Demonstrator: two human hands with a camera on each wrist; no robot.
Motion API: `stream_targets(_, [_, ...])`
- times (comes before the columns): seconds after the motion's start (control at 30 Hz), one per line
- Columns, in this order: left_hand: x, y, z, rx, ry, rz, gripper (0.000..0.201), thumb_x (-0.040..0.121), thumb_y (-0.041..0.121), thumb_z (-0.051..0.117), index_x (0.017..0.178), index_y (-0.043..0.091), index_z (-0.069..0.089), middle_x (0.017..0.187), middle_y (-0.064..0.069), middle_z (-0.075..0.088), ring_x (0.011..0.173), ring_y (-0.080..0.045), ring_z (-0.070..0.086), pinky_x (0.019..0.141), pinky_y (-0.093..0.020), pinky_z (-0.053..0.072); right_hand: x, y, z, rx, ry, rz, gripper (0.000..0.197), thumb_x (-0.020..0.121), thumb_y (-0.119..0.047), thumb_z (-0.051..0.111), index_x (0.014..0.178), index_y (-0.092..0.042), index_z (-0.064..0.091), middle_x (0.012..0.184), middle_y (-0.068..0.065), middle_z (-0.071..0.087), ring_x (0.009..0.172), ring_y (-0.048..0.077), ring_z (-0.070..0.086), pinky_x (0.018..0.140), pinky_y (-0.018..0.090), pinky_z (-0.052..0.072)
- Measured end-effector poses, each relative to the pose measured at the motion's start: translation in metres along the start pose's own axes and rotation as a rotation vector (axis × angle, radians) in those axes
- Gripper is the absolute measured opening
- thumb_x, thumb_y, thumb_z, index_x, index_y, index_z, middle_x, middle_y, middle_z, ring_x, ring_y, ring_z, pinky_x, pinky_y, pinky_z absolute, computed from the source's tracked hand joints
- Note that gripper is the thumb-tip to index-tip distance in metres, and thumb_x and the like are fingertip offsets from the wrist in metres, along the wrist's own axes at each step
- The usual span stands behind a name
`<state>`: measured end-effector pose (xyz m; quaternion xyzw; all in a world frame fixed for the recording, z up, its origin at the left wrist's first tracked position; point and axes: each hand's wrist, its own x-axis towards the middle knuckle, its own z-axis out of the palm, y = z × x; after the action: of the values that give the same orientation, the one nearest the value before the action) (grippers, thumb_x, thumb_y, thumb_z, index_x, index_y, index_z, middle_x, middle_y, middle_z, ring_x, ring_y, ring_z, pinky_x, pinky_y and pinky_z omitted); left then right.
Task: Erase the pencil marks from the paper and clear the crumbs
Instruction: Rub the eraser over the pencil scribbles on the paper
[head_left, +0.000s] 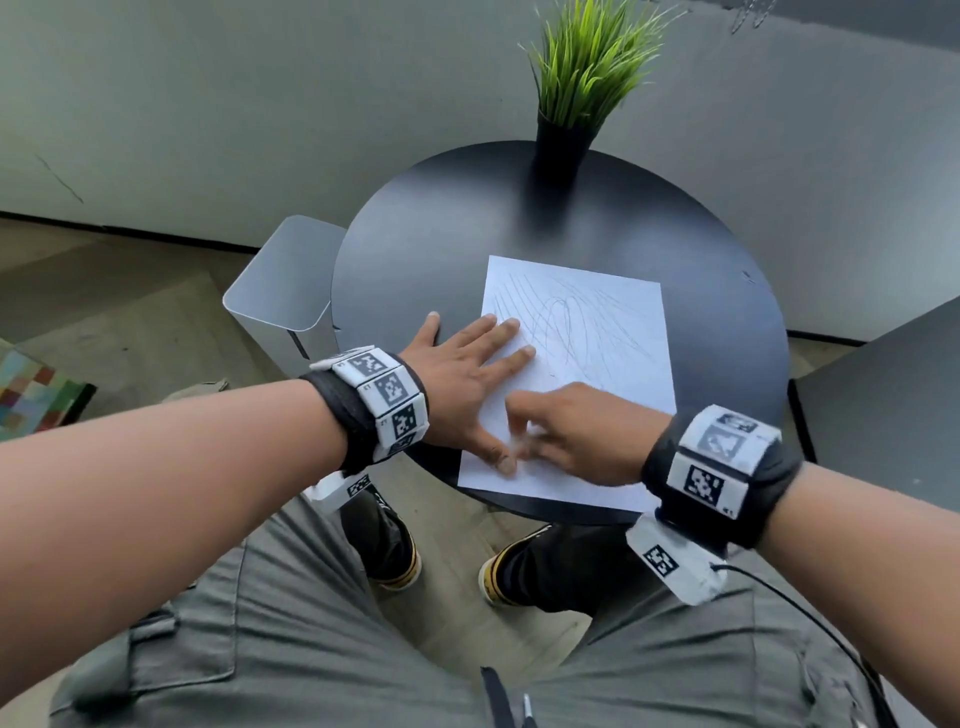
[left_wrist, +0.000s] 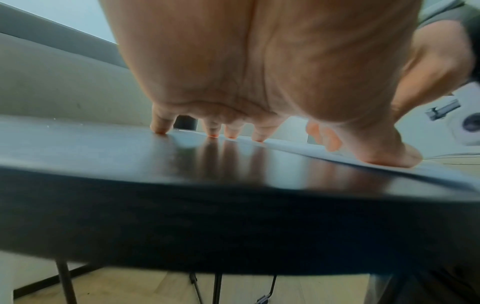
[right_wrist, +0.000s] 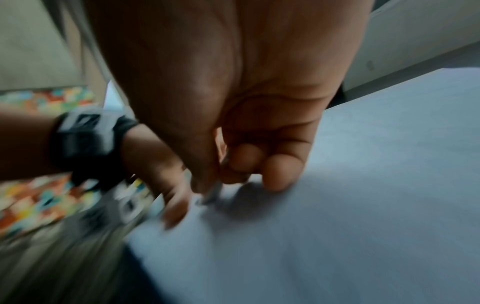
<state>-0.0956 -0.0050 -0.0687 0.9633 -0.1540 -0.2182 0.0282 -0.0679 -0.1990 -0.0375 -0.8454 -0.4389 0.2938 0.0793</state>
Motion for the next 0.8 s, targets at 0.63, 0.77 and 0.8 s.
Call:
stream_targets(0.63, [0.003,0.006,-0.001,-0.033,-0.01,-0.002,0.136,0.057,0.1,0.048,0.158,0.032,-0.013,0.166,0.002,-0.025,0.152,-0.018,-0.023,0.114,-0.073,-0.004,0.008,0.016,-0.013,-0.018,0.04,0.01,0.013,0.094,-0.035,0.056,0.099,-0.024,0.052,0.08,-0.003,0.055,0.076,0.021,0.052,0.071,0.035,0.043])
stream_targets(0.77, [0.007,0.007,-0.003,-0.023,-0.005,0.007,0.136,0.057,0.1,0.048,0.158,0.032,-0.013,0.166,0.003,-0.023,0.153,-0.018,-0.021,0.111,-0.077,0.0,0.02,0.03,-0.024,0.006,0.127,0.113,0.015,0.093,-0.037,0.057,0.101,-0.025,0.053,0.084,-0.005,0.056,0.084,0.023,0.055,0.073,0.032,0.041])
stream_targets(0.8, [0.008,0.007,-0.003,-0.019,-0.007,0.001,0.136,0.057,0.1,0.048,0.158,0.032,-0.013,0.166,0.003,-0.023,0.153,-0.017,-0.02,0.111,-0.077,0.001,0.025,0.04,-0.028,0.027,0.196,0.18,0.015,0.093,-0.039,0.056,0.1,-0.027,0.052,0.086,-0.002,0.059,0.087,0.025,0.056,0.075,0.034,0.043])
